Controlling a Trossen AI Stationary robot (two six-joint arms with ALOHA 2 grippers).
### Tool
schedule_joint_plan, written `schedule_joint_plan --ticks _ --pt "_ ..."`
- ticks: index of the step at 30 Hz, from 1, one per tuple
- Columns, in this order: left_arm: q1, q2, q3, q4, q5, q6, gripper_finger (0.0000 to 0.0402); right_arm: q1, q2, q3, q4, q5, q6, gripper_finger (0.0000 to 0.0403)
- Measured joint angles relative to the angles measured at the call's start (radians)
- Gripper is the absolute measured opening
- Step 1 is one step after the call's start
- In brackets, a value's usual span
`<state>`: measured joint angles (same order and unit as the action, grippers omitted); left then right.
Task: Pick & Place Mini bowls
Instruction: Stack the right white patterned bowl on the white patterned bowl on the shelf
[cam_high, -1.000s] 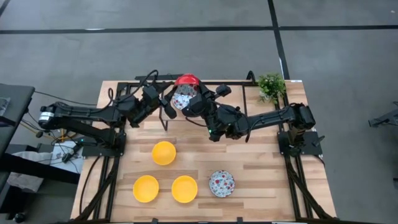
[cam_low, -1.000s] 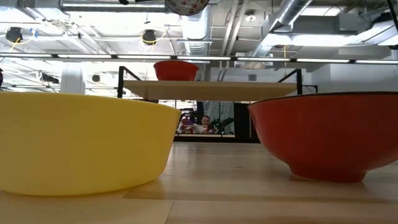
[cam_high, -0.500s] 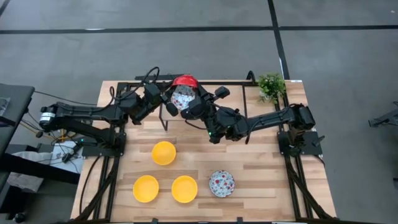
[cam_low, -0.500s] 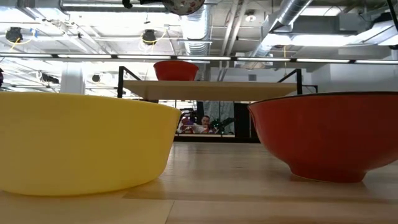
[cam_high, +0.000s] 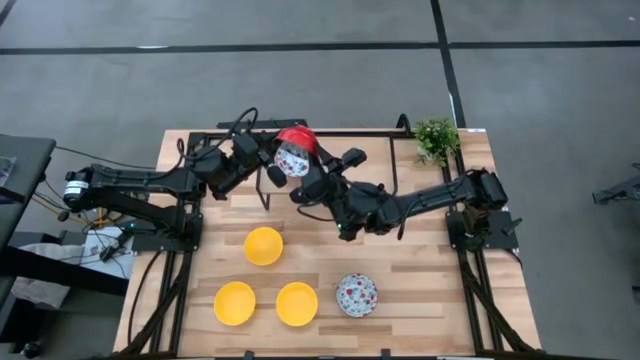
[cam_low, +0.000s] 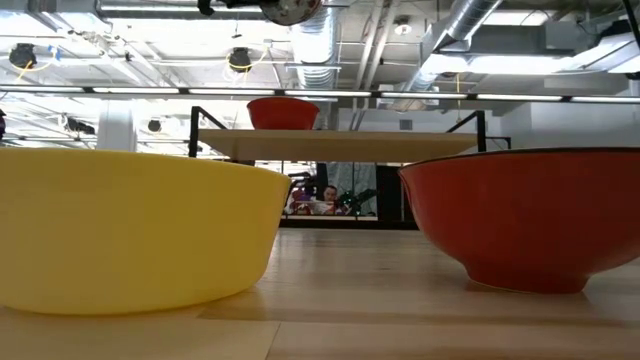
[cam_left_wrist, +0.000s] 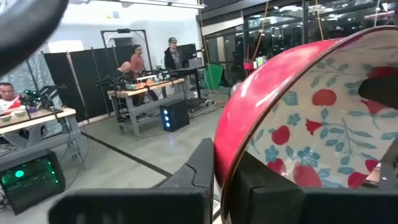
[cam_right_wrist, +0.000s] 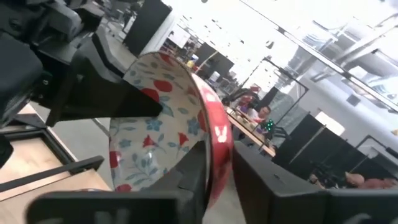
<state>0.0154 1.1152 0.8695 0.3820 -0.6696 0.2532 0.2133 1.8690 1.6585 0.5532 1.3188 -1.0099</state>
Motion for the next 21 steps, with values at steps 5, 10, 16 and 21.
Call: schedule_joint_plan --ticks 5,10,16,21 --pt "-0.001 -0.001 -0.002 -0.007 0.004 0.004 0.0011 0.023 -0.001 0.000 0.001 0.012 -0.047 0.0123" --pt "-0.002 -0.001 -0.003 -0.009 0.001 0.005 0.0011 0.040 -0.001 0.000 0.000 0.046 -0.049 0.0160" --pt "0.000 -0.027 -0.004 -0.011 -0.098 0.066 0.0011 0.070 -0.005 0.001 -0.006 0.085 -0.075 0.0190" --pt "0.011 -0.065 -0.004 -0.040 -0.126 0.068 0.0011 0.090 -0.008 0.002 -0.007 0.101 -0.078 0.0196"
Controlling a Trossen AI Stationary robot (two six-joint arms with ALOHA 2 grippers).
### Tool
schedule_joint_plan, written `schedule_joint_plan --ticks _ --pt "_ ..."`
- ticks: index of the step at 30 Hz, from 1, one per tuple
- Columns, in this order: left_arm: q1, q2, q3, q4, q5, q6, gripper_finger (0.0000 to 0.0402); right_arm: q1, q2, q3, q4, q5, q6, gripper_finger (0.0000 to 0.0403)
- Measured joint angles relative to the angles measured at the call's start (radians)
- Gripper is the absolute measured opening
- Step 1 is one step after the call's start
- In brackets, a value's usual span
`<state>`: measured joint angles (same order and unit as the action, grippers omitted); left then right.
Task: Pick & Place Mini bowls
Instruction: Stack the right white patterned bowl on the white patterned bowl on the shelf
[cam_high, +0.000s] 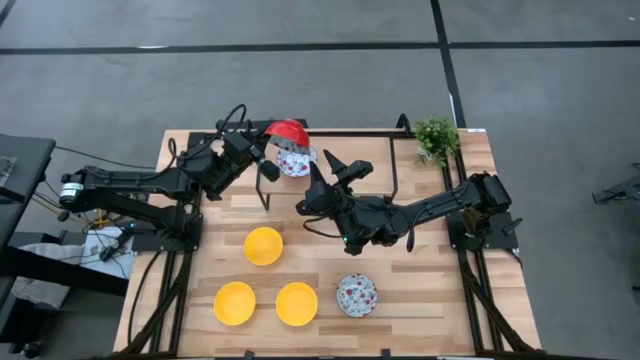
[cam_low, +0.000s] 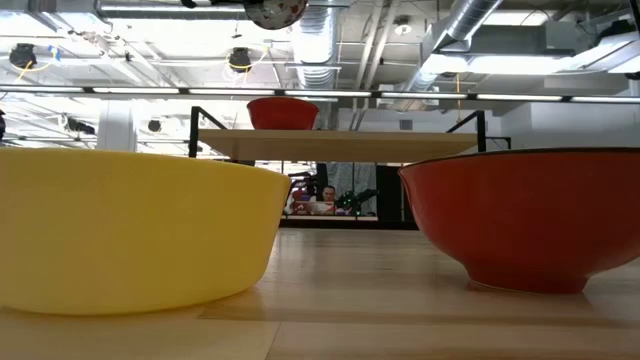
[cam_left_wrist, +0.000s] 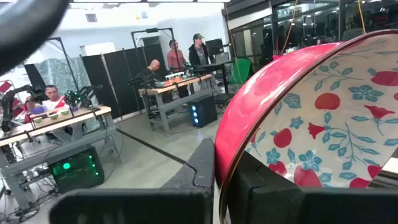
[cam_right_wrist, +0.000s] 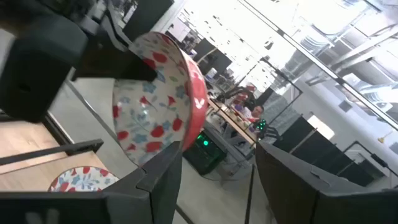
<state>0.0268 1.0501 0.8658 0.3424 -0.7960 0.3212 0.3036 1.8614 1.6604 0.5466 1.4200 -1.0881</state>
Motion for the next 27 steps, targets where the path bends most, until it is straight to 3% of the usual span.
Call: schedule_joint_plan --ticks 6,11,16,19,21,25,27 --pt "0.026 -0.043 0.000 -0.075 0.012 -0.099 0.0011 0.001 0.000 0.000 -0.004 0.058 -0.045 0.0188" --pt "0.065 -0.056 0.000 -0.155 0.110 -0.281 0.0011 -0.034 -0.003 0.000 -0.088 0.063 -0.043 0.0183" --pt "0.132 -0.055 0.001 -0.211 0.266 -0.446 0.0011 -0.097 -0.055 0.000 -0.313 0.085 0.085 0.0182" --pt "0.166 -0.055 0.003 -0.232 0.319 -0.508 0.0011 -0.136 -0.112 0.000 -0.552 0.129 0.267 0.0182" --pt "0.190 -0.055 0.024 -0.290 0.355 -0.543 0.0011 -0.157 -0.160 0.000 -0.769 0.110 0.480 0.0180" --pt "0.215 -0.043 0.075 -0.397 0.382 -0.566 0.0011 -0.185 -0.284 0.000 -1.270 -0.105 1.002 0.0176" --pt "0.220 -0.027 0.104 -0.430 0.383 -0.576 0.0011 -0.201 -0.339 0.000 -1.469 -0.253 1.174 0.0172"
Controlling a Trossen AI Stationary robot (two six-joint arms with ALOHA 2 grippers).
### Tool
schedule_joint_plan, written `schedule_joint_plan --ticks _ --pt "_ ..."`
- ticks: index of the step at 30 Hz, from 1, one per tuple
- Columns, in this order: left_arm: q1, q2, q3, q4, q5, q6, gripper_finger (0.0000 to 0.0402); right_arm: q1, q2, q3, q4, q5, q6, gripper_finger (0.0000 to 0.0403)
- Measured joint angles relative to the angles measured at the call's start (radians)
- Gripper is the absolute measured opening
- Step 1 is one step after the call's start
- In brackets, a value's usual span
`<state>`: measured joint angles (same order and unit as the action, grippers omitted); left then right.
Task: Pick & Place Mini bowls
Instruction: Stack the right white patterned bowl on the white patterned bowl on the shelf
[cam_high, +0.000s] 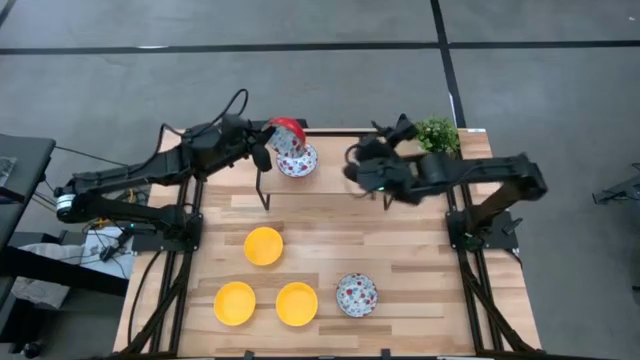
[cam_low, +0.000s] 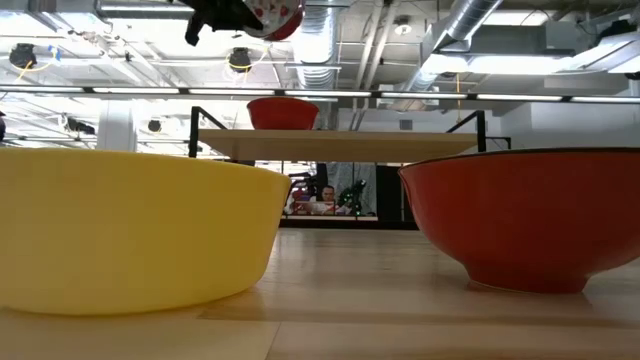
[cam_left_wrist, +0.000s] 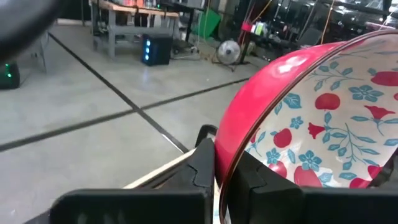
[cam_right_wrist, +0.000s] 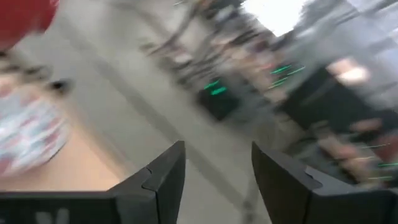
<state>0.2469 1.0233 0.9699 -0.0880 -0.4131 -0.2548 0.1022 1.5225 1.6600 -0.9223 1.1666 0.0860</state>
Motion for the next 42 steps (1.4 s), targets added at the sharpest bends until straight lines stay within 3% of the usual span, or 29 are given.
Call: schedule_joint_plan --ticks 5,14,29,36,42 --pt "0.018 0.071 0.080 -0.067 0.055 -0.042 0.0011 -0.034 -0.080 -0.001 -0.203 -0.309 0.082 0.0163" --pt "0.059 0.208 0.200 -0.232 0.181 -0.173 0.0010 -0.031 -0.197 -0.010 -0.191 -0.567 -0.068 0.0141" --pt "0.179 0.222 0.278 -0.483 0.411 -0.336 0.0010 -0.031 -0.715 -0.617 0.382 -0.848 -0.109 0.0123" --pt "0.195 0.240 0.278 -0.525 0.460 -0.406 0.0010 -0.031 -0.855 -0.830 0.604 -0.978 -0.090 0.0123" --pt "0.195 0.296 0.278 -0.526 0.550 -0.463 0.0010 -0.031 -0.919 -0.971 0.765 -0.992 -0.033 0.0123"
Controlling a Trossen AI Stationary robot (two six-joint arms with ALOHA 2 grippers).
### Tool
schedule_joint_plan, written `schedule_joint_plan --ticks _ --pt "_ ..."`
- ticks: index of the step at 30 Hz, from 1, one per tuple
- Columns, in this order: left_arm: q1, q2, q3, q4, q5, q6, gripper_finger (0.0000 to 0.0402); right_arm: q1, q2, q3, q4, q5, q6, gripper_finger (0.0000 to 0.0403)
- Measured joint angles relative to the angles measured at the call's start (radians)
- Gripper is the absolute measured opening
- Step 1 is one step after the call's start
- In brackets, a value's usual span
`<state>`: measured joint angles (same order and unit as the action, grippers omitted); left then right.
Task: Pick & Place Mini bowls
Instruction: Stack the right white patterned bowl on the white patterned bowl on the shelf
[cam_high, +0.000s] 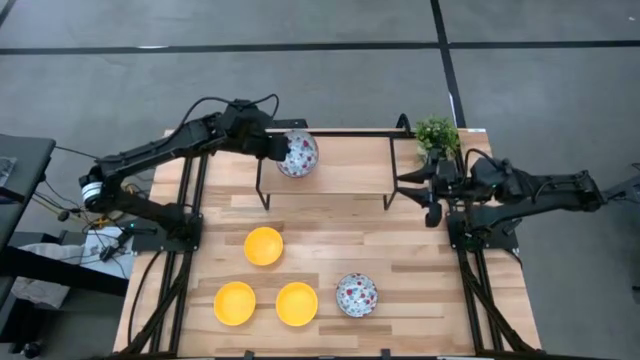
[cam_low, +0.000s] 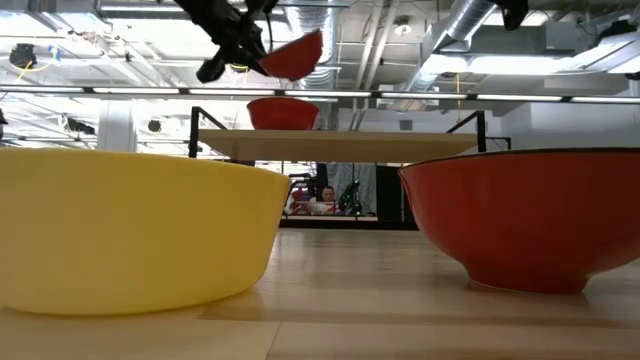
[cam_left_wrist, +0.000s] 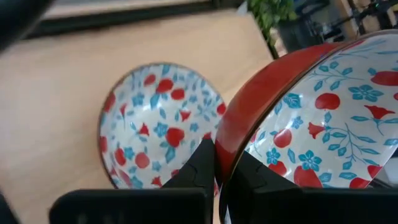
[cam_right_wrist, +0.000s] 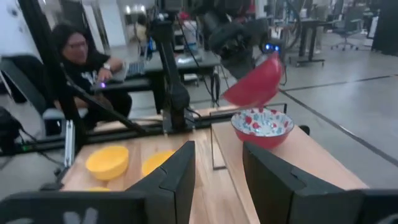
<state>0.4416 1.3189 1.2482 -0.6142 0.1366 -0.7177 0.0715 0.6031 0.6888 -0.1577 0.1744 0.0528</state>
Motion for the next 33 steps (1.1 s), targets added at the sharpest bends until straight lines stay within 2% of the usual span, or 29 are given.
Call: schedule_joint_plan --ticks 5,18,21,27,33 --pt "0.032 0.037 0.000 -0.054 0.074 -0.028 0.0010 0.000 -0.010 -0.032 0.032 -0.020 0.026 0.0122" --pt "0.089 0.033 0.021 -0.121 0.079 -0.060 0.0010 0.000 -0.010 -0.040 0.032 -0.022 0.028 0.0123" --pt "0.113 0.033 0.092 -0.150 0.078 -0.051 0.0010 0.000 -0.010 -0.040 0.032 -0.021 0.027 0.0123" --pt "0.135 0.049 0.280 -0.325 0.038 -0.020 0.0010 0.000 -0.010 -0.040 0.032 -0.021 0.027 0.0123" --pt "0.108 0.162 0.453 -0.493 -0.016 0.027 0.0010 0.000 -0.010 -0.040 0.032 -0.021 0.027 0.0123"
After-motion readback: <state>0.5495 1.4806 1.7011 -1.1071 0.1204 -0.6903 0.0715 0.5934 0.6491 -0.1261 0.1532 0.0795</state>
